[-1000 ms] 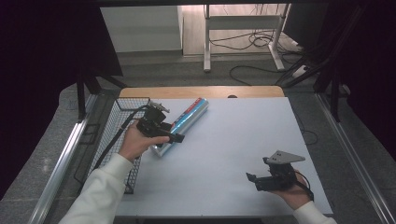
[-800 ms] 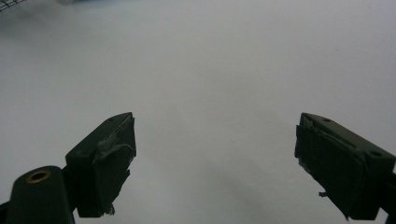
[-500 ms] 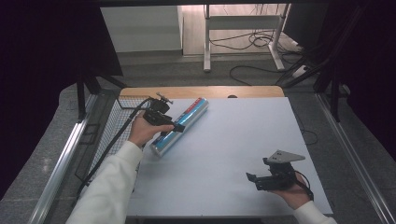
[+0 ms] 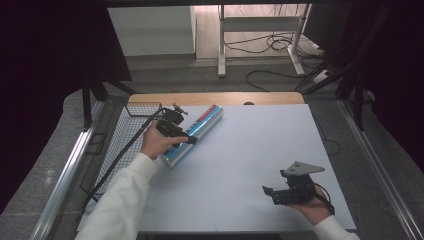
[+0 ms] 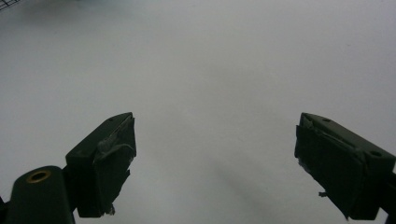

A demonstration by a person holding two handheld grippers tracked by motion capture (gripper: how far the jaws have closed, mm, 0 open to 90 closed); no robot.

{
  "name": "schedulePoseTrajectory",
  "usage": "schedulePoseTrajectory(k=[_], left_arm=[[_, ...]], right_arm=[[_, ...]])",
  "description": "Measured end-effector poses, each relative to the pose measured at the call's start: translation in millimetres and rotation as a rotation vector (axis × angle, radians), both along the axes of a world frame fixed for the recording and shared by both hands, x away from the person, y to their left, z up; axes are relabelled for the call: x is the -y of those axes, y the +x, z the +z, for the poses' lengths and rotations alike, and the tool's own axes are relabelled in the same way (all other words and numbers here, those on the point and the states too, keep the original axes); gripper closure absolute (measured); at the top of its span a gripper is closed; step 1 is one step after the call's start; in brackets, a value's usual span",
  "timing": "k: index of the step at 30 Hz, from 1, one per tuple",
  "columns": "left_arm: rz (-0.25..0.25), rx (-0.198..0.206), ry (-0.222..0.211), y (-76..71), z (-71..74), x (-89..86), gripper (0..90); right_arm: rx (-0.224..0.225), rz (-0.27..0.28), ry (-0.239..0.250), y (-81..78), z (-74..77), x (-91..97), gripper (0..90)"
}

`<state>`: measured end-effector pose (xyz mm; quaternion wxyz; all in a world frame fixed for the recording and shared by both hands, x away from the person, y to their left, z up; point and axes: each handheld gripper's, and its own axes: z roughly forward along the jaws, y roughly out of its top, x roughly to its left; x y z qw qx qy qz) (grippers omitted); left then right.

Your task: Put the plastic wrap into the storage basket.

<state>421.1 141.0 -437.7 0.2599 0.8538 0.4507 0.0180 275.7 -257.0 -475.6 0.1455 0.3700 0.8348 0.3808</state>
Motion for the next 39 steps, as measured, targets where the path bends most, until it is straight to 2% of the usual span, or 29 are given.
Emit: schedulePoseTrajectory(k=[4, 9, 14, 25, 34, 38, 39], left_arm=[[0.017, -0.007, 0.012, 4.7, -6.5, 1.3, 20.3], [0.047, -0.003, 0.054, 11.3, -16.9, 1.2, 20.0], [0.057, 0.001, 0.058, 18.7, -28.2, 1.5, 19.2], [0.061, -0.023, 0.095, 26.2, -52.5, 7.1, 15.1], [0.067, -0.048, 0.111, 29.0, -65.3, 12.1, 15.7], [0.058, -0.060, 0.130, 29.9, -71.0, 13.9, 17.8], [0.060, -0.060, 0.146, 29.9, -71.6, 14.2, 18.7]], right_arm=[[-0.007, 0.004, -0.006, 1.0, -1.7, -0.3, 13.2], [-0.012, 0.004, -0.010, 0.5, -1.7, 0.3, 13.2], [-0.014, 0.011, -0.015, 0.4, -2.6, -1.3, 13.2], [-0.025, 0.012, -0.021, 0.1, -4.0, -2.1, 13.2], [-0.029, 0.012, -0.021, -0.1, -4.1, -2.2, 13.2], [-0.030, 0.013, -0.025, -0.1, -4.2, -2.4, 13.2], [-0.031, 0.011, -0.023, -0.1, -4.3, -2.6, 13.2]])
